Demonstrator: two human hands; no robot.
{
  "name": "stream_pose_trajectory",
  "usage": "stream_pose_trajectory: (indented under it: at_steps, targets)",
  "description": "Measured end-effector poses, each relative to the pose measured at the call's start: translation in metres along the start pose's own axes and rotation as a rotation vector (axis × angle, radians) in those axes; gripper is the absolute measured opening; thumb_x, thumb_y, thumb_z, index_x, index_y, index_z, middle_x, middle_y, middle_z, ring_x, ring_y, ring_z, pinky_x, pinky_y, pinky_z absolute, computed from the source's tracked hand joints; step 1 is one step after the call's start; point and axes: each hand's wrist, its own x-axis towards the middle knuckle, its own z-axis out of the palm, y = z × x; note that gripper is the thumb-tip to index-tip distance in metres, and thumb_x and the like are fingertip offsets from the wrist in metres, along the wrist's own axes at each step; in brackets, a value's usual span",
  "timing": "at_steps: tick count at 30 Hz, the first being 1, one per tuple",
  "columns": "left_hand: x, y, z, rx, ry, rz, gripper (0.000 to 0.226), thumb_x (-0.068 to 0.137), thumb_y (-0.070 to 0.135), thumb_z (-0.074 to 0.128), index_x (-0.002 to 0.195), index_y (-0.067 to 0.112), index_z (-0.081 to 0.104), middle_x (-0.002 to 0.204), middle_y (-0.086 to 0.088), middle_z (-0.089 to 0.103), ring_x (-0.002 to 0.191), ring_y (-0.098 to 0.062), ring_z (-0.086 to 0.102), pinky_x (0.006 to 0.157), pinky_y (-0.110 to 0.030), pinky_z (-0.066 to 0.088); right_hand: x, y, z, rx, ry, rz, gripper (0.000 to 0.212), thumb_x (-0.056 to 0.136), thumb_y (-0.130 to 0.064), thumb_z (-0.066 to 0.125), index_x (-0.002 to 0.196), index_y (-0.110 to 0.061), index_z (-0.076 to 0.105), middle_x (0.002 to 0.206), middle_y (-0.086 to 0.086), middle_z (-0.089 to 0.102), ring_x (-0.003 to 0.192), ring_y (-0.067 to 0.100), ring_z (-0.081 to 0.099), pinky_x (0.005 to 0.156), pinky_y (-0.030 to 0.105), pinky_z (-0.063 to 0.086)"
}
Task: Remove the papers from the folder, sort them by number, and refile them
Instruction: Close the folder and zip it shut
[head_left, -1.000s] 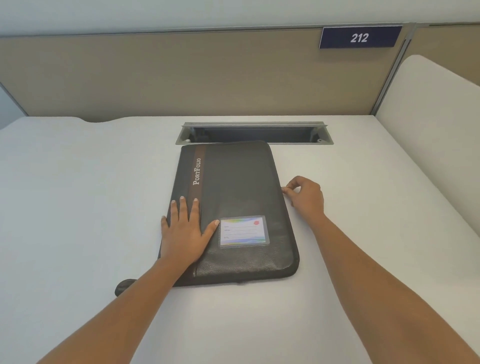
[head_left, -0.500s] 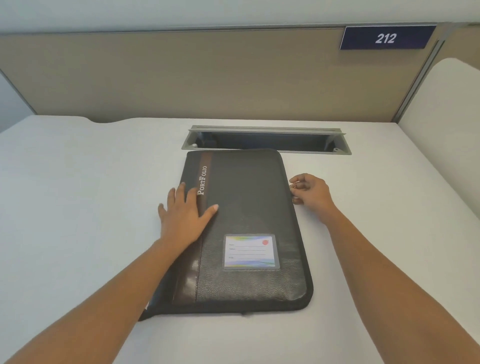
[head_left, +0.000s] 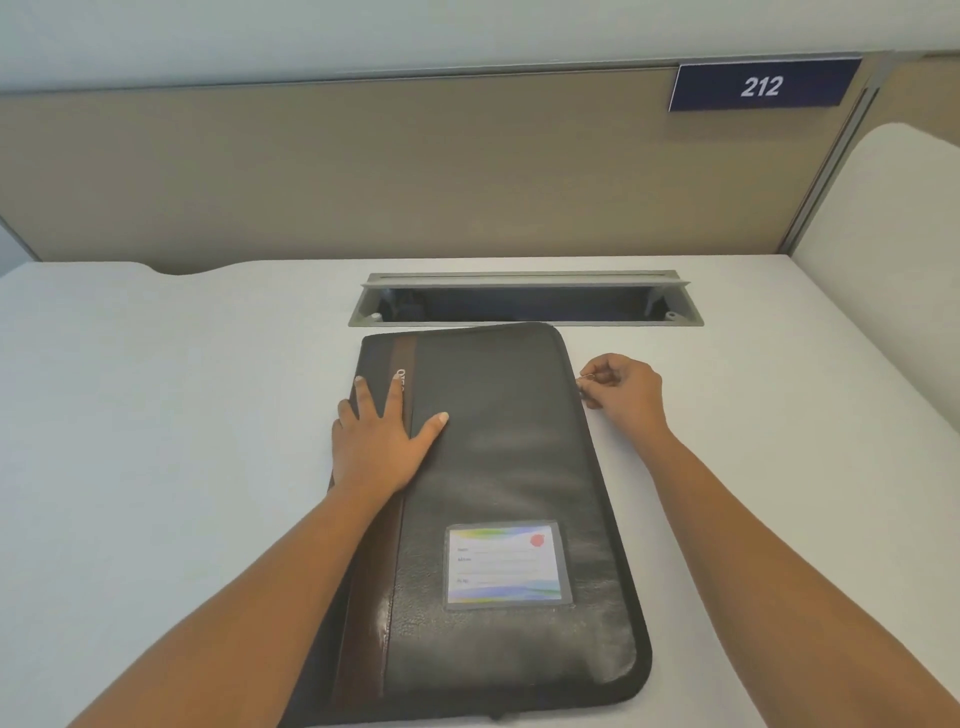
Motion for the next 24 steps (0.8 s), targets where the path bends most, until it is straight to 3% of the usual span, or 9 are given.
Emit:
stream_pose_trajectory:
  at_steps: [4, 10, 12, 15, 17, 20, 24]
  targets:
    - [-0.017, -0.002, 0.003, 0.018, 0.016, 0.047, 0.08, 0.084, 0.074, 0.02, 0.15, 0.034, -0.002, 0.157, -0.013, 0.002, 0.14, -0.035, 0.017, 0.112, -0.043, 0.022, 0.022, -0.006, 0.005, -0.018, 0.052, 0.009, 0.011, 0.084, 0.001, 0.064, 0.082, -0.01, 0.064, 0.078, 0.009, 0.064, 0.051, 0.001, 0.059, 0.061, 0.006, 0.048]
    - [-0.027, -0.006, 0.005, 0.023, 0.018, 0.05, 0.081, 0.083, 0.076, 0.018, 0.15, 0.034, -0.002, 0.158, -0.011, 0.002, 0.141, -0.033, 0.014, 0.113, -0.043, 0.02, 0.044, -0.017, 0.011, -0.092, -0.03, 0.015, 0.009, 0.085, -0.001, 0.065, 0.093, -0.001, 0.068, 0.084, 0.008, 0.062, 0.066, 0.016, 0.058, 0.062, 0.008, 0.049]
    - [-0.026, -0.005, 0.005, 0.029, 0.008, 0.049, 0.084, 0.08, 0.079, 0.01, 0.15, 0.034, -0.004, 0.158, -0.011, 0.0, 0.142, -0.033, 0.012, 0.114, -0.043, 0.018, 0.05, -0.021, 0.013, -0.149, -0.079, 0.01, 0.006, 0.086, -0.004, 0.065, 0.091, -0.006, 0.068, 0.085, 0.007, 0.062, 0.072, 0.016, 0.057, 0.061, 0.009, 0.044]
    - [-0.025, -0.004, 0.005, 0.028, -0.01, 0.045, 0.086, 0.077, 0.078, 0.01, 0.15, 0.034, -0.005, 0.158, -0.01, -0.002, 0.143, -0.034, 0.009, 0.115, -0.043, 0.016, 0.062, -0.029, 0.012, -0.205, -0.167, 0.041, 0.008, 0.085, -0.004, 0.066, 0.086, -0.012, 0.064, 0.086, 0.009, 0.062, 0.063, 0.01, 0.054, 0.065, 0.014, 0.045]
    - [-0.025, -0.004, 0.004, 0.03, -0.012, 0.046, 0.087, 0.077, 0.08, 0.008, 0.15, 0.034, -0.005, 0.158, -0.011, -0.002, 0.143, -0.034, 0.008, 0.115, -0.044, 0.016, 0.07, -0.039, 0.011, -0.288, -0.258, 0.119, 0.008, 0.084, -0.005, 0.067, 0.088, -0.011, 0.067, 0.087, 0.008, 0.062, 0.062, 0.011, 0.056, 0.074, 0.018, 0.049]
    - [-0.026, -0.004, 0.004, 0.023, -0.024, 0.04, 0.089, 0.074, 0.079, 0.006, 0.15, 0.034, -0.006, 0.158, -0.011, -0.003, 0.144, -0.035, 0.007, 0.116, -0.044, 0.014, 0.081, -0.055, 0.012, -0.373, -0.386, 0.279, 0.013, 0.084, -0.002, 0.066, 0.096, -0.003, 0.069, 0.095, 0.01, 0.065, 0.084, 0.02, 0.063, 0.096, 0.029, 0.049]
    - [-0.026, -0.003, 0.004, 0.022, -0.02, 0.041, 0.088, 0.076, 0.081, 0.004, 0.15, 0.034, -0.006, 0.158, -0.011, -0.003, 0.144, -0.035, 0.007, 0.116, -0.044, 0.013, 0.088, -0.069, 0.028, -0.445, -0.366, 0.348, 0.028, 0.087, -0.007, 0.062, 0.113, 0.004, 0.062, 0.114, 0.014, 0.066, 0.099, 0.02, 0.063, 0.099, 0.033, 0.047]
